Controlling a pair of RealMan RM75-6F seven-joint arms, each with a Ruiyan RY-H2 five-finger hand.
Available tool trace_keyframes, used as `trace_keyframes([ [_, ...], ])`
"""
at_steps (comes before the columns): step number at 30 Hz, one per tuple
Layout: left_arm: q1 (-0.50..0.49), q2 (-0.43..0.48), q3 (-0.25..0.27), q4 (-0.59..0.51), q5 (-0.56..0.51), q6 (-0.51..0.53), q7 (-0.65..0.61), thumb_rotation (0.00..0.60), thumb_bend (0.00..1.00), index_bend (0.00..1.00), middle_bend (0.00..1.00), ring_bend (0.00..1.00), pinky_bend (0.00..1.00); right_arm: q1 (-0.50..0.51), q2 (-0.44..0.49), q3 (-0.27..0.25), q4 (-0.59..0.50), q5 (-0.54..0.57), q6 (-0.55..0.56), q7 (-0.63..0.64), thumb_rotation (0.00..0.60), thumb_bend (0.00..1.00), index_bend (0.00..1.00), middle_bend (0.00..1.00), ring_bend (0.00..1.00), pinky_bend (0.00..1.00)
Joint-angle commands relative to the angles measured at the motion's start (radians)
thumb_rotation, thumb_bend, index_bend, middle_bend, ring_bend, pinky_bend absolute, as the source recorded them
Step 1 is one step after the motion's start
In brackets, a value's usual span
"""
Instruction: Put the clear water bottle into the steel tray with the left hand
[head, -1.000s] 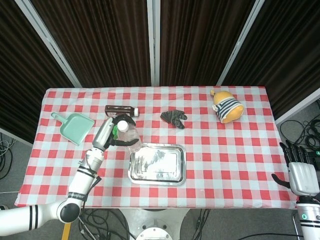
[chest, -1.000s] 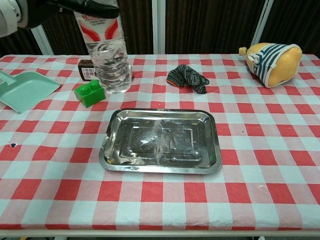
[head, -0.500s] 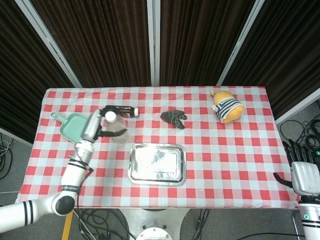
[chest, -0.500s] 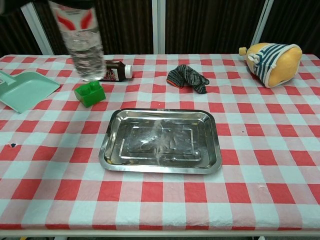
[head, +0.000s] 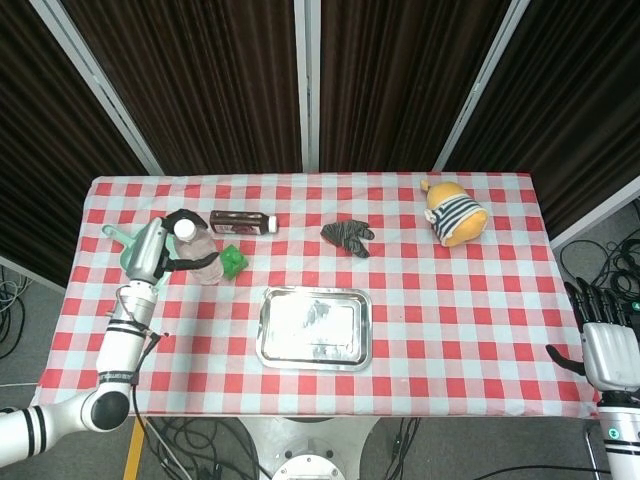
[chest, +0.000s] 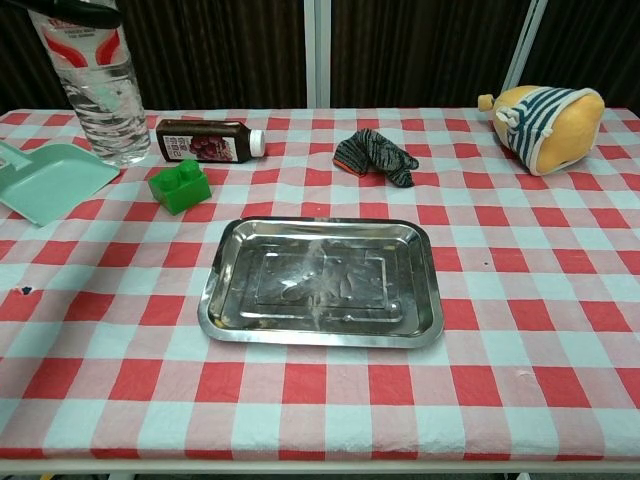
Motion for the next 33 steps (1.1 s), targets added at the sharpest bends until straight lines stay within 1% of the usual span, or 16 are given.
trace_keyframes([
  [1, -0.012, -0.036, 0.01, -0.045, 0.031, 0.012, -0.001, 0.6, 0.27, 0.61, 0.67, 0.52, 0.56, 0.0, 0.001, -0.003, -0.002, 0.0, -0.004, -0.004, 0.6, 0.1, 0.0, 0.0, 0.0, 0.0],
  [3, -0.015, -0.065, 0.014, -0.077, 0.038, 0.032, -0.002, 0.6, 0.27, 0.61, 0.67, 0.52, 0.56, -0.001, 0.005, -0.005, -0.008, -0.007, 0.002, -0.006, 0.6, 0.1, 0.0, 0.0, 0.0, 0.0],
  [6, -0.024, -0.118, 0.019, -0.097, 0.063, 0.079, 0.012, 0.6, 0.26, 0.61, 0.67, 0.52, 0.56, -0.004, 0.008, -0.002, -0.012, -0.009, 0.012, -0.001, 0.6, 0.1, 0.0, 0.0, 0.0, 0.0],
  [8, -0.02, -0.152, 0.044, -0.116, 0.097, 0.111, 0.027, 0.6, 0.26, 0.62, 0.67, 0.52, 0.56, -0.005, 0.011, -0.003, -0.013, -0.008, 0.011, 0.003, 0.6, 0.1, 0.0, 0.0, 0.0, 0.0],
  [10, -0.021, -0.197, 0.067, -0.118, 0.108, 0.125, 0.033, 0.6, 0.26, 0.62, 0.67, 0.52, 0.56, -0.005, 0.012, -0.005, -0.013, -0.008, 0.007, 0.004, 0.6, 0.1, 0.0, 0.0, 0.0, 0.0],
  [12, -0.028, -0.243, 0.077, -0.104, 0.099, 0.123, 0.024, 0.6, 0.25, 0.62, 0.67, 0.52, 0.56, -0.005, 0.012, -0.006, -0.014, -0.011, 0.007, 0.005, 0.6, 0.1, 0.0, 0.0, 0.0, 0.0],
  [15, -0.043, -0.318, 0.095, -0.061, 0.085, 0.107, 0.012, 0.6, 0.25, 0.62, 0.67, 0.52, 0.56, -0.006, 0.013, -0.005, -0.016, -0.013, 0.012, 0.006, 0.6, 0.1, 0.0, 0.0, 0.0, 0.0],
  [18, -0.046, -0.389, 0.115, -0.009, 0.096, 0.111, -0.001, 0.6, 0.25, 0.62, 0.67, 0.52, 0.56, -0.007, 0.015, -0.002, -0.014, -0.009, 0.014, 0.009, 0.6, 0.1, 0.0, 0.0, 0.0, 0.0],
  [22, -0.047, -0.464, 0.125, 0.049, 0.109, 0.113, -0.022, 0.6, 0.25, 0.62, 0.67, 0.52, 0.56, -0.004, 0.019, 0.0, -0.012, -0.003, 0.006, 0.008, 0.6, 0.1, 0.0, 0.0, 0.0, 0.0],
  [25, -0.05, -0.501, 0.145, 0.105, 0.157, 0.122, -0.018, 0.6, 0.25, 0.62, 0.67, 0.52, 0.56, -0.004, 0.02, 0.003, -0.013, 0.002, 0.005, 0.008, 0.6, 0.1, 0.0, 0.0, 0.0, 0.0],
  [28, -0.052, -0.54, 0.174, 0.191, 0.246, 0.145, -0.022, 0.6, 0.25, 0.62, 0.67, 0.52, 0.56, -0.002, 0.02, 0.006, -0.012, 0.009, -0.001, 0.009, 0.6, 0.1, 0.0, 0.0, 0.0, 0.0],
  [33, -0.047, -0.576, 0.212, 0.303, 0.356, 0.174, -0.054, 0.6, 0.25, 0.63, 0.67, 0.52, 0.56, 0.001, 0.017, 0.009, -0.005, 0.02, -0.01, 0.009, 0.6, 0.1, 0.0, 0.0, 0.0, 0.0],
])
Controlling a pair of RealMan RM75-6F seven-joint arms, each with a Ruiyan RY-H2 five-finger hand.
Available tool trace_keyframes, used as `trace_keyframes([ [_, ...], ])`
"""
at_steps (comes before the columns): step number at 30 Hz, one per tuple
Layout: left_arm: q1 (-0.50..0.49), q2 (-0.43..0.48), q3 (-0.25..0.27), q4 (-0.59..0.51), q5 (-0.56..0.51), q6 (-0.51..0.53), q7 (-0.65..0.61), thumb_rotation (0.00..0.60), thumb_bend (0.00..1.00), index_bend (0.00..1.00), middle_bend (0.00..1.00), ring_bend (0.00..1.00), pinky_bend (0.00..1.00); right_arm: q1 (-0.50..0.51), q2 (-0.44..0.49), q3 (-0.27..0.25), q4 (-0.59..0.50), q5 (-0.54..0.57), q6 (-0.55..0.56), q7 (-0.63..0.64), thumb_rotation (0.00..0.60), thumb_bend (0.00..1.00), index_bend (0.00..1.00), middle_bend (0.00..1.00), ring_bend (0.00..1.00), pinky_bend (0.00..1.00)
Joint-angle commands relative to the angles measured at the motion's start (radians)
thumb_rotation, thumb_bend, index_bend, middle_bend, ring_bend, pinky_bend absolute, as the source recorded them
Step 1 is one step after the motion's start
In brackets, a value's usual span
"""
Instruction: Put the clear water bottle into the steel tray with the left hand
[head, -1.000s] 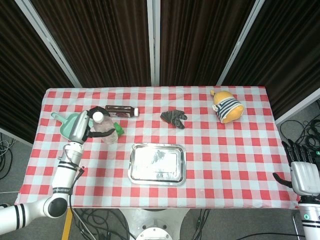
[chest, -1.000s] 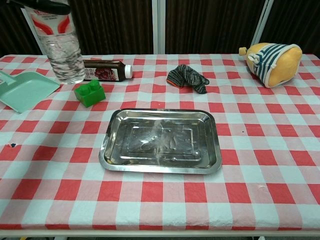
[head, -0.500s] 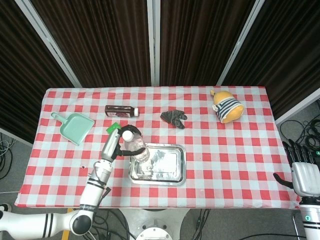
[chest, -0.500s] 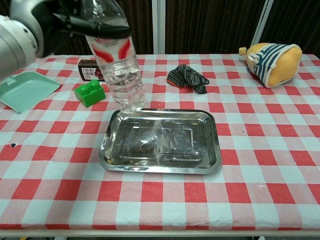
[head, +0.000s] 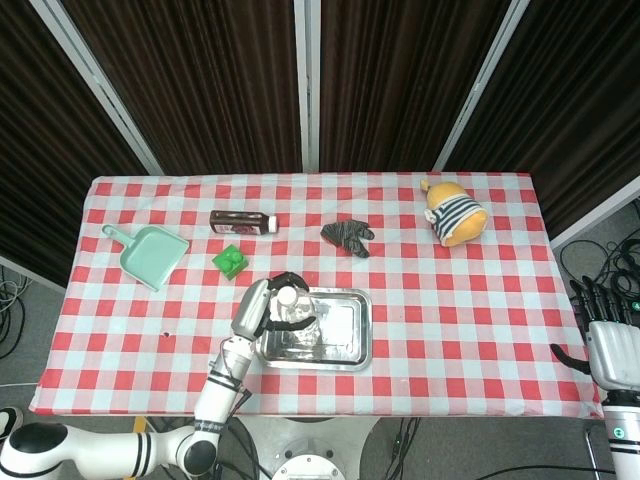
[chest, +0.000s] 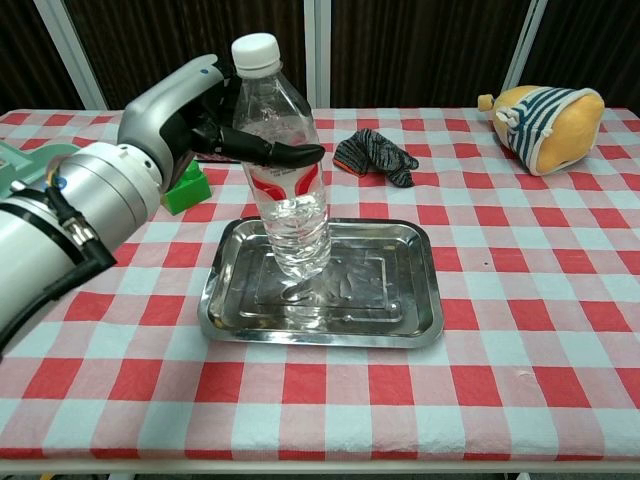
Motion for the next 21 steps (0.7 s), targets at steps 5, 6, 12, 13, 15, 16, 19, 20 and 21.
trace_keyframes([
  [5, 0.014, -0.048, 0.06, 0.137, 0.125, 0.031, -0.056, 0.6, 0.25, 0.63, 0.67, 0.52, 0.55, 0.004, -0.005, 0.003, 0.007, 0.009, -0.009, -0.002, 0.6, 0.1, 0.0, 0.0, 0.0, 0.0],
  [6, 0.016, -0.048, 0.063, 0.143, 0.129, 0.028, -0.061, 0.6, 0.25, 0.63, 0.67, 0.52, 0.55, 0.004, -0.005, 0.002, 0.008, 0.009, -0.01, -0.002, 0.6, 0.1, 0.0, 0.0, 0.0, 0.0],
  [12, 0.027, -0.041, 0.06, 0.148, 0.126, -0.002, -0.083, 0.6, 0.25, 0.61, 0.66, 0.51, 0.54, 0.004, -0.008, 0.0, 0.012, 0.007, -0.011, 0.0, 0.6, 0.1, 0.0, 0.0, 0.0, 0.0],
  [13, 0.028, -0.039, 0.059, 0.145, 0.125, -0.007, -0.083, 0.6, 0.25, 0.61, 0.65, 0.51, 0.54, 0.003, -0.008, 0.0, 0.012, 0.007, -0.011, 0.001, 0.6, 0.1, 0.0, 0.0, 0.0, 0.0],
  [15, 0.028, -0.033, 0.059, 0.141, 0.124, -0.02, -0.079, 0.6, 0.25, 0.6, 0.64, 0.5, 0.53, 0.002, -0.008, -0.001, 0.014, 0.006, -0.011, 0.005, 0.6, 0.1, 0.0, 0.0, 0.0, 0.0],
  [16, 0.028, -0.03, 0.061, 0.14, 0.125, -0.027, -0.075, 0.6, 0.25, 0.59, 0.64, 0.49, 0.53, 0.003, -0.008, -0.001, 0.014, 0.006, -0.011, 0.006, 0.6, 0.1, 0.0, 0.0, 0.0, 0.0],
  [19, 0.029, -0.023, 0.065, 0.135, 0.127, -0.043, -0.069, 0.6, 0.24, 0.55, 0.61, 0.47, 0.5, 0.004, -0.009, -0.002, 0.016, 0.006, -0.014, 0.006, 0.6, 0.1, 0.0, 0.0, 0.0, 0.0],
  [20, 0.03, -0.021, 0.067, 0.134, 0.128, -0.047, -0.068, 0.6, 0.24, 0.54, 0.6, 0.46, 0.5, 0.004, -0.008, -0.002, 0.015, 0.006, -0.015, 0.007, 0.6, 0.1, 0.0, 0.0, 0.0, 0.0],
  [21, 0.03, -0.019, 0.069, 0.133, 0.13, -0.051, -0.065, 0.6, 0.23, 0.53, 0.59, 0.45, 0.49, 0.004, -0.008, -0.002, 0.015, 0.006, -0.015, 0.007, 0.6, 0.1, 0.0, 0.0, 0.0, 0.0],
])
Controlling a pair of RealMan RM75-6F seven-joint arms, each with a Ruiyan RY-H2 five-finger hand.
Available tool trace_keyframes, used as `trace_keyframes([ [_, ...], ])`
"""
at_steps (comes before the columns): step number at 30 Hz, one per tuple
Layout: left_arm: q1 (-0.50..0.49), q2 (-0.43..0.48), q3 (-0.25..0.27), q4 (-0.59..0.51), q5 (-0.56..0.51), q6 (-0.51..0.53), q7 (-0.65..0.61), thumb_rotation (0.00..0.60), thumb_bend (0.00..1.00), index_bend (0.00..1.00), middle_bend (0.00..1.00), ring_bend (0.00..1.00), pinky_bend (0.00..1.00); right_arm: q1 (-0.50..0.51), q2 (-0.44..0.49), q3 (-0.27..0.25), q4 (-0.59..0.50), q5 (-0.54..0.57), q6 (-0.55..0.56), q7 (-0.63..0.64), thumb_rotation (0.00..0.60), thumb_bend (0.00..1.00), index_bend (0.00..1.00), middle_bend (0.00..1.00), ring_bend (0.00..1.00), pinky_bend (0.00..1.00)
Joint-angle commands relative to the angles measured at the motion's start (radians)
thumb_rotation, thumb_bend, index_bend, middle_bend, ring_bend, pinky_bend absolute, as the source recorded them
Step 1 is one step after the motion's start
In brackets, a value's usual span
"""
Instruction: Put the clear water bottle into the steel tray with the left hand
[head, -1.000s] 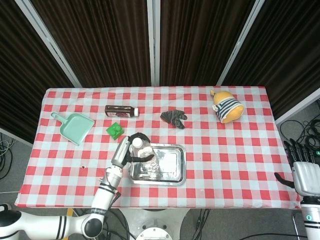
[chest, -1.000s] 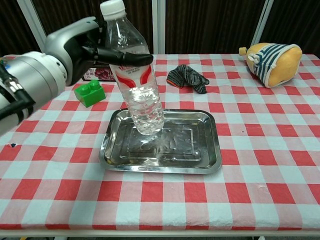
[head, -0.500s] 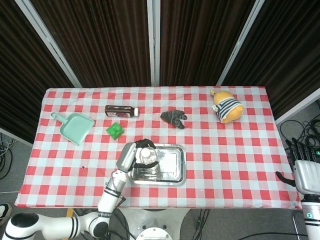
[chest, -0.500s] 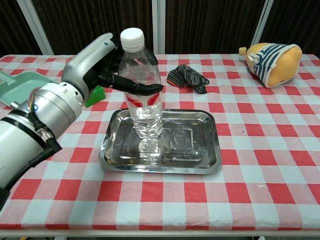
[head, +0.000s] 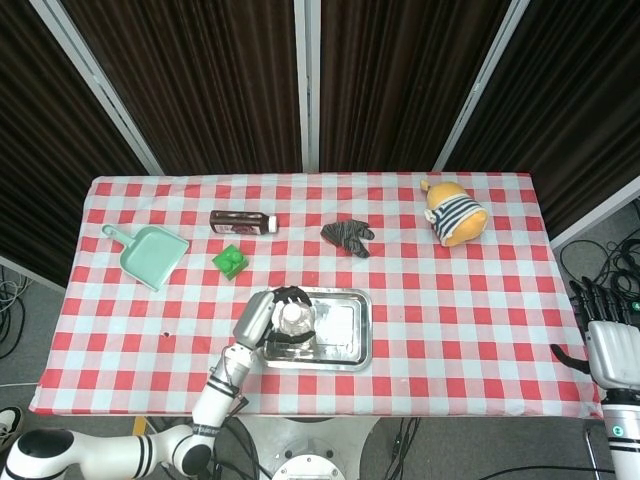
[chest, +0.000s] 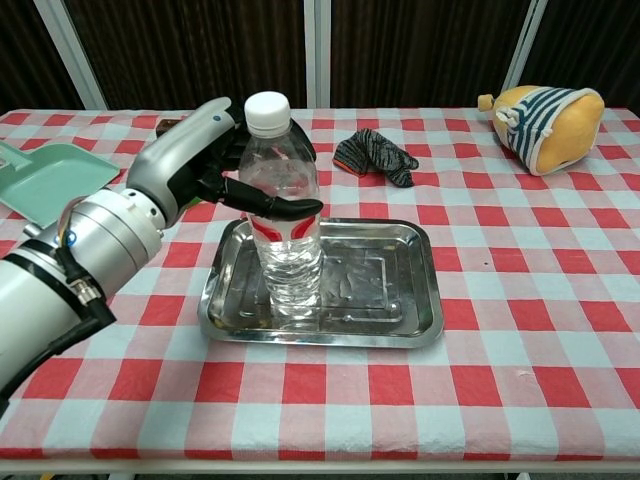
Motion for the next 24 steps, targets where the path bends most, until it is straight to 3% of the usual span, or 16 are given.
trace_keyframes([
  [1, 0.001, 0.005, 0.005, -0.001, 0.003, -0.011, 0.006, 0.6, 0.22, 0.51, 0.57, 0.44, 0.48, 0.0, 0.0, 0.0, 0.0, 0.0, 0.0, 0.001, 0.6, 0.1, 0.0, 0.0, 0.0, 0.0],
  [13, -0.005, 0.057, -0.028, -0.08, 0.018, -0.043, -0.021, 0.6, 0.06, 0.24, 0.33, 0.25, 0.31, 0.001, 0.003, 0.003, -0.004, 0.004, -0.003, 0.007, 0.6, 0.1, 0.0, 0.0, 0.0, 0.0],
  [19, -0.01, 0.115, -0.073, -0.177, -0.017, -0.061, 0.013, 0.6, 0.03, 0.22, 0.29, 0.22, 0.29, -0.001, 0.009, 0.007, -0.01, 0.005, 0.004, 0.012, 0.6, 0.1, 0.0, 0.0, 0.0, 0.0],
  [24, -0.017, 0.206, -0.124, -0.323, -0.061, -0.075, 0.091, 0.6, 0.02, 0.22, 0.29, 0.22, 0.27, -0.002, 0.014, 0.011, -0.013, 0.007, 0.008, 0.018, 0.6, 0.1, 0.0, 0.0, 0.0, 0.0],
])
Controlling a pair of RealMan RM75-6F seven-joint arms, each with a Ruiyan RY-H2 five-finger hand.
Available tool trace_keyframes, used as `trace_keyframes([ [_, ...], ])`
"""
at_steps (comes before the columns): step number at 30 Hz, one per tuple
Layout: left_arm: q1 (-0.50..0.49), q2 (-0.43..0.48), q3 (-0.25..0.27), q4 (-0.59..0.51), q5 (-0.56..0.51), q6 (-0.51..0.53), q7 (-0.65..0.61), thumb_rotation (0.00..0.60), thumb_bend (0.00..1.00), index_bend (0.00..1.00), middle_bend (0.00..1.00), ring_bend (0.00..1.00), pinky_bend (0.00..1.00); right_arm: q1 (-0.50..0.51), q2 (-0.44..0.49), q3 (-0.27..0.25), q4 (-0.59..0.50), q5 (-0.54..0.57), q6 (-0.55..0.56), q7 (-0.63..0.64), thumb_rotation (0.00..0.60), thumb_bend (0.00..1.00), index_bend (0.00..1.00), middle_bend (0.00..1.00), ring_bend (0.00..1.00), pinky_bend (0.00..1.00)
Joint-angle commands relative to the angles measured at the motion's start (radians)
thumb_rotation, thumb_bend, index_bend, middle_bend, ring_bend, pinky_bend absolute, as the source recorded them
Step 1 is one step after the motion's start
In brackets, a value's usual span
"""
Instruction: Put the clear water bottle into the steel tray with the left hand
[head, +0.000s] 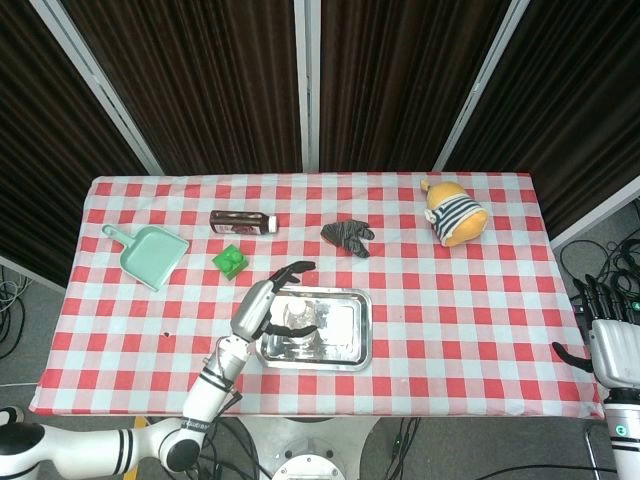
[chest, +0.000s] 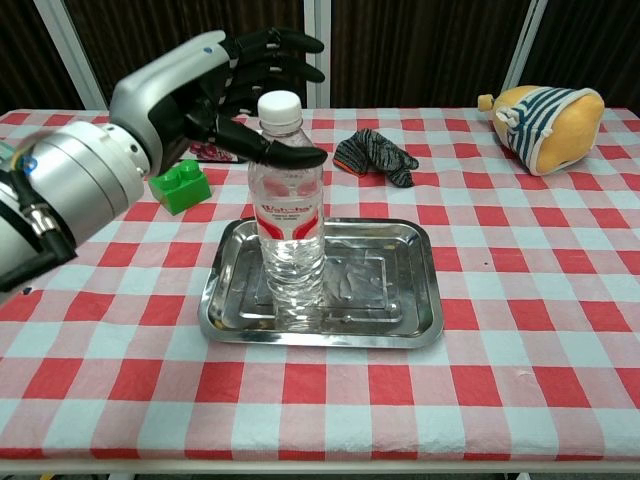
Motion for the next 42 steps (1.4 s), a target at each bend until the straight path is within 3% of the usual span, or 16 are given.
trace_keyframes([
  [1, -0.008, 0.078, -0.049, -0.114, -0.038, -0.01, 0.077, 0.6, 0.01, 0.22, 0.29, 0.22, 0.27, 0.0, 0.001, 0.001, 0.0, 0.002, -0.001, 0.002, 0.6, 0.1, 0.0, 0.0, 0.0, 0.0],
  [9, -0.019, 0.215, -0.172, -0.28, -0.143, 0.007, 0.178, 0.6, 0.01, 0.22, 0.29, 0.22, 0.26, -0.003, 0.003, 0.0, -0.006, -0.013, 0.016, 0.006, 0.6, 0.1, 0.0, 0.0, 0.0, 0.0],
  [11, -0.01, 0.267, -0.188, -0.246, -0.107, 0.033, 0.206, 0.6, 0.01, 0.23, 0.29, 0.22, 0.27, -0.005, 0.003, -0.002, -0.005, -0.026, 0.027, 0.015, 0.6, 0.1, 0.0, 0.0, 0.0, 0.0],
  [14, 0.017, 0.331, -0.182, -0.098, -0.002, 0.098, 0.227, 0.6, 0.04, 0.28, 0.3, 0.22, 0.27, -0.007, 0.0, -0.004, 0.001, -0.036, 0.035, 0.023, 0.6, 0.1, 0.0, 0.0, 0.0, 0.0],
  [20, 0.147, 0.518, -0.104, 0.061, 0.044, 0.135, 0.148, 0.6, 0.15, 0.3, 0.3, 0.22, 0.29, -0.001, -0.009, -0.006, 0.014, -0.031, 0.021, 0.015, 0.6, 0.1, 0.01, 0.0, 0.0, 0.0],
  [26, 0.235, 0.533, 0.02, 0.243, 0.13, 0.208, 0.144, 0.6, 0.16, 0.3, 0.3, 0.22, 0.29, 0.001, -0.017, -0.011, 0.015, -0.042, 0.023, 0.007, 0.6, 0.1, 0.01, 0.0, 0.0, 0.0],
  [32, 0.314, 0.531, 0.12, 0.259, 0.199, 0.294, 0.23, 0.6, 0.16, 0.3, 0.3, 0.22, 0.29, -0.003, -0.015, -0.013, 0.009, -0.054, 0.038, 0.008, 0.6, 0.1, 0.01, 0.0, 0.0, 0.0],
  [36, 0.357, 0.553, 0.16, 0.239, 0.212, 0.324, 0.247, 0.6, 0.16, 0.3, 0.3, 0.22, 0.28, -0.003, -0.014, -0.014, 0.009, -0.056, 0.038, 0.009, 0.6, 0.1, 0.01, 0.0, 0.0, 0.0],
  [42, 0.438, 0.643, 0.22, 0.159, 0.201, 0.349, 0.251, 0.6, 0.12, 0.3, 0.3, 0.22, 0.28, -0.004, -0.014, -0.017, 0.011, -0.061, 0.041, 0.009, 0.6, 0.1, 0.01, 0.0, 0.0, 0.0],
])
